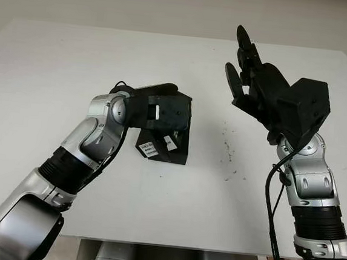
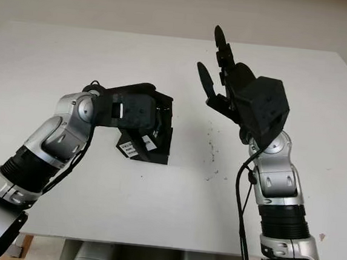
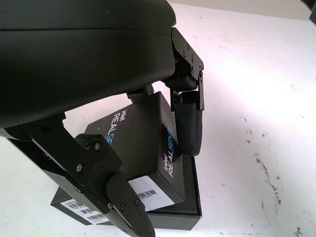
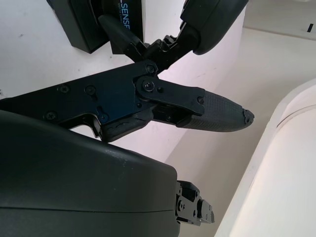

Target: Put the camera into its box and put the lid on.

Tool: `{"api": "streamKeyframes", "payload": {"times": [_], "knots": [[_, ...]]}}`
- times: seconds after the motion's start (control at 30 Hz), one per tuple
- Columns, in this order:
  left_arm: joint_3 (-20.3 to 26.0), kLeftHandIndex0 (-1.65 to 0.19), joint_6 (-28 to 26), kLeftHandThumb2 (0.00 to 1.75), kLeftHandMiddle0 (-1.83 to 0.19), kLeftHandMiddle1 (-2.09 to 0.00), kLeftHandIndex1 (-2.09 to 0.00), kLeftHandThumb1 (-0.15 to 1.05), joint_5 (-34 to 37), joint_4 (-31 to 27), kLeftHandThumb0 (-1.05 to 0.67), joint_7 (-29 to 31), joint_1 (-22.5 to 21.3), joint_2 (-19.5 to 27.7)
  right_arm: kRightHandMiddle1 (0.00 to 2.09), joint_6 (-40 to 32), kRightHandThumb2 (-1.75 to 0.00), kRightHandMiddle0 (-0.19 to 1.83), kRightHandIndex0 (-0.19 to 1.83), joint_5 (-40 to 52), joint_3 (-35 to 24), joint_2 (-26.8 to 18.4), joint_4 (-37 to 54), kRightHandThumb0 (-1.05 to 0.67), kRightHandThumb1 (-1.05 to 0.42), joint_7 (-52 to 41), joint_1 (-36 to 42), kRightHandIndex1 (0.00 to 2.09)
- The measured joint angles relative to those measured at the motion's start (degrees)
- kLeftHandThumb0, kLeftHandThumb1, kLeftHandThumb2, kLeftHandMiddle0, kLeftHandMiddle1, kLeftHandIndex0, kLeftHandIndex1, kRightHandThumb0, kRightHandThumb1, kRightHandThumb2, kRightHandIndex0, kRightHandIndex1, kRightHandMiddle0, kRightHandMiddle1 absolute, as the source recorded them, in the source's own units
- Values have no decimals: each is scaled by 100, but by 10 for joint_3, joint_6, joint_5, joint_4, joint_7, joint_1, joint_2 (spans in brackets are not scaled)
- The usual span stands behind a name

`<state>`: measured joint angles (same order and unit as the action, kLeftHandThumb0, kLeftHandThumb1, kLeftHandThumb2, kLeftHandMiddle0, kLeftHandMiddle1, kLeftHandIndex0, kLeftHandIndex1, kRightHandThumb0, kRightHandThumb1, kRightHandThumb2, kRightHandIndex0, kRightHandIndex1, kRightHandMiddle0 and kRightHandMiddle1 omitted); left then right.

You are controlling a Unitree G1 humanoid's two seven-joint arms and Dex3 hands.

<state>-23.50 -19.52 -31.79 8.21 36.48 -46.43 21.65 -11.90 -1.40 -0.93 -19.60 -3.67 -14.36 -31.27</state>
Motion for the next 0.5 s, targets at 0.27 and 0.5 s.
{"api": "streamKeyframes", "payload": {"times": [0.27,0.5], "knots": [[-6,-39,4,5,-54,-163,-145,89,-14,0,-12,5,-8,0,5,0,-66,-18,-19,-1,0,0,-2,-78,-105,0,0,1],[-7,-40,-9,5,-50,-162,-144,88,-21,1,-12,6,-28,-12,5,1,-65,-17,-19,-2,0,0,-3,-78,-105,0,0,2]]}}
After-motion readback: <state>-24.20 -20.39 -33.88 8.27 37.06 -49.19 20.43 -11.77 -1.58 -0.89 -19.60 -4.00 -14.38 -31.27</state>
